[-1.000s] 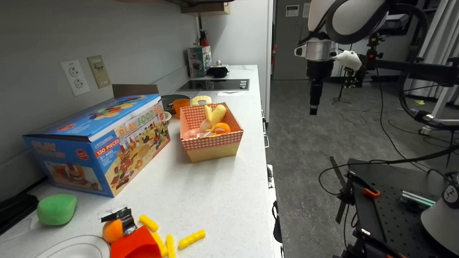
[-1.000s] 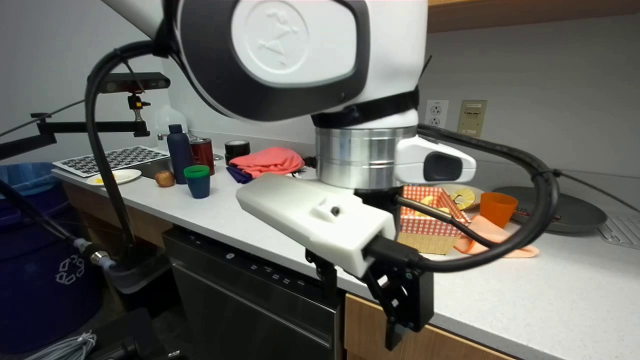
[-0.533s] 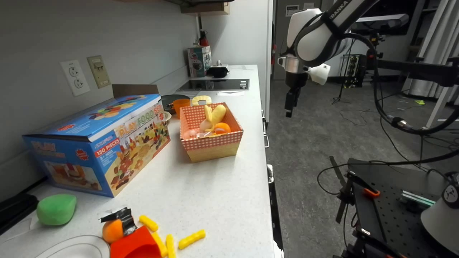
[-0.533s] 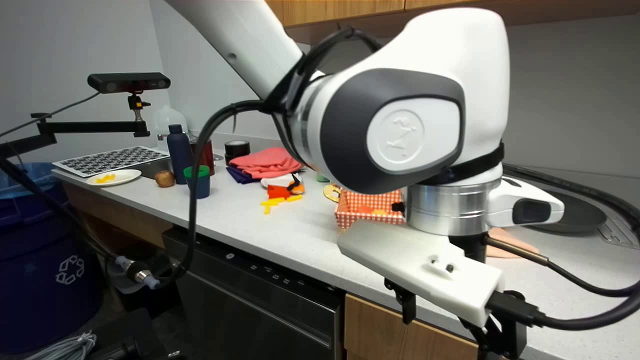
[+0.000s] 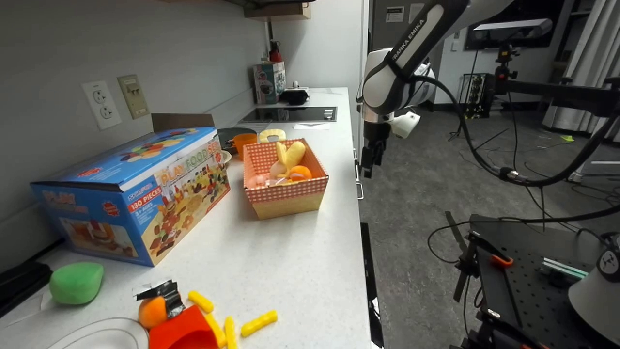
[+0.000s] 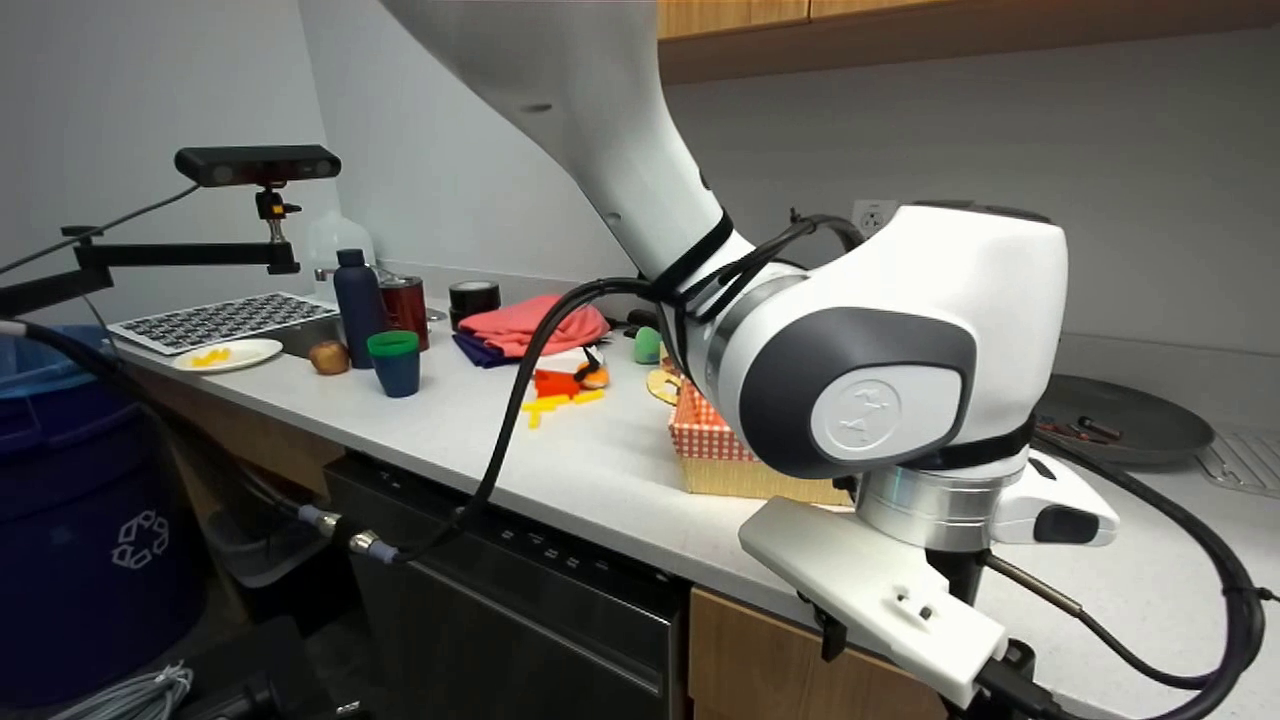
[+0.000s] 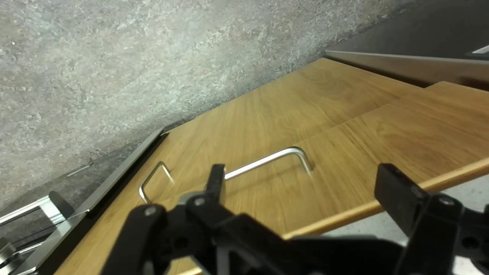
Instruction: Pick up the plush toy from the counter and put it in the drawer and close it
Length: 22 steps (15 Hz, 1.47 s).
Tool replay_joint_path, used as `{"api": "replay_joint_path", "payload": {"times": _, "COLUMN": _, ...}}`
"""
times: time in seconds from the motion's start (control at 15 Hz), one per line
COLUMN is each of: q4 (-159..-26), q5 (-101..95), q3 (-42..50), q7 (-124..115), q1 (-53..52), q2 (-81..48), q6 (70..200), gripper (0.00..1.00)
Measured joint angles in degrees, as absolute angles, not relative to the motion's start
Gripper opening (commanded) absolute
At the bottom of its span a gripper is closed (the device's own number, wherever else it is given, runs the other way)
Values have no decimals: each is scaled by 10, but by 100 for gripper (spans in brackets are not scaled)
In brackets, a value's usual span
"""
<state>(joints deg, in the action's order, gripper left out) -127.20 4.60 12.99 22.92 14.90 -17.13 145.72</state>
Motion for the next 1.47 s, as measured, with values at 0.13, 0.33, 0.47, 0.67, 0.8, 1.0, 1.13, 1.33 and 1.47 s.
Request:
{"api": "replay_joint_path", "payload": {"times": 0.13, "q4": -1273, "q5": 46, "q3": 130, "q7": 229, "q1": 149, "q2": -167, "q6": 1457, "gripper": 100}}
{"api": "replay_joint_path", "payload": {"times": 0.33, "q4": -1273, "q5": 46, "q3": 130, "q7": 229, "q1": 150, "q2": -163, "q6": 1457, "gripper": 100}}
{"api": "replay_joint_path", "payload": {"times": 0.47, "q4": -1273, "q5": 46, "q3": 130, "q7": 229, "q1": 150, "q2": -163, "q6": 1457, "gripper": 100}}
{"api": "replay_joint_path", "payload": {"times": 0.67, "q4": -1272, "q5": 50, "q3": 124, "q7": 224, "q1": 154, "q2": -168, "q6": 1457, "gripper": 100}}
{"api": "replay_joint_path", "payload": {"times": 0.8, "q4": -1268, "q5": 57, "q3": 123, "q7": 219, "q1": 164, "q2": -179, "q6": 1459, "gripper": 100}}
{"api": "replay_joint_path", "payload": {"times": 1.0, "q4": -1251, "q5": 71, "q3": 123, "q7": 219, "q1": 200, "q2": -208, "q6": 1462, "gripper": 100}}
{"api": "replay_joint_path", "payload": {"times": 1.13, "q4": -1233, "q5": 89, "q3": 120, "q7": 223, "q1": 226, "q2": -231, "q6": 1462, "gripper": 100}}
{"api": "replay_joint_path", "payload": {"times": 1.33, "q4": -1193, "q5": 143, "q3": 89, "q7": 224, "q1": 261, "q2": -276, "q6": 1453, "gripper": 100}}
{"api": "replay_joint_path", "payload": {"times": 1.47, "q4": -1162, "q5": 177, "q3": 66, "q7": 223, "q1": 276, "q2": -310, "q6": 1442, "gripper": 100}}
